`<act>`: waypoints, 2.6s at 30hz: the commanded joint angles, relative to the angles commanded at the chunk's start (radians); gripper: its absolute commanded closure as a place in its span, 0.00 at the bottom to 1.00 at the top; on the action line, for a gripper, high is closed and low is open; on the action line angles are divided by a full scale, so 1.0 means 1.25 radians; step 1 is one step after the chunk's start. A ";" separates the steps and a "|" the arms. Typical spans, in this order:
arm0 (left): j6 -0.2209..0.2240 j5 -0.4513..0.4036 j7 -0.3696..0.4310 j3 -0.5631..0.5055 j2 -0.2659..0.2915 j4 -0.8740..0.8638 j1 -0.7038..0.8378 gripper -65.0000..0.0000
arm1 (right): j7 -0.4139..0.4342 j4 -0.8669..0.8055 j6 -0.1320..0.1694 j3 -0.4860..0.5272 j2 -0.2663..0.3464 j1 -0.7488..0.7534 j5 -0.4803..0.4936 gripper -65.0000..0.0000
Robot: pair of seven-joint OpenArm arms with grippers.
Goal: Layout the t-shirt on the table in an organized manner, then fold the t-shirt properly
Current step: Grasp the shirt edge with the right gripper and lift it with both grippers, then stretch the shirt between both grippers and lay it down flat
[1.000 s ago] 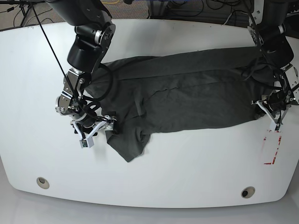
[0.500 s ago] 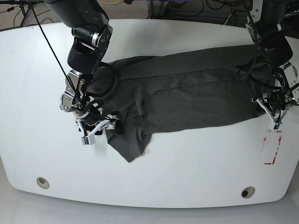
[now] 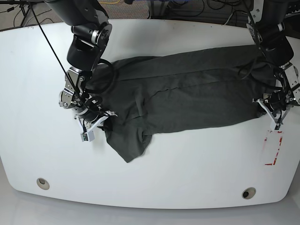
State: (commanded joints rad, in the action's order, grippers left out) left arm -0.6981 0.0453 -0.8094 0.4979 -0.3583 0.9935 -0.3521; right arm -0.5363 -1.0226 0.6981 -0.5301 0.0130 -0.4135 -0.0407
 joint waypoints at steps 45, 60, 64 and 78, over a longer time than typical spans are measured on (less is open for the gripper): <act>0.053 0.000 -0.201 0.026 0.054 0.453 -0.520 1.00 | -0.392 -0.395 0.000 0.296 0.214 -0.439 0.010 1.00; 0.048 0.004 -0.250 -0.071 0.049 0.448 -0.653 1.00 | -0.511 -0.437 0.000 0.303 0.239 -0.615 0.004 1.00; 0.048 0.005 -0.268 -0.059 0.048 0.450 -0.581 1.00 | -0.532 -0.522 0.000 0.303 0.248 -0.528 0.004 1.00; 0.000 0.006 -0.268 0.025 0.053 0.594 -0.173 1.00 | -0.539 -0.797 0.000 0.200 0.172 0.017 0.009 1.00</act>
State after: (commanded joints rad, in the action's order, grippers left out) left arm -0.6981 0.0529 -1.1439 0.5286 -0.2923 1.7361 -0.5685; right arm -1.2098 -2.0184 0.6981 -0.2800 0.2279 -0.3920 -0.0299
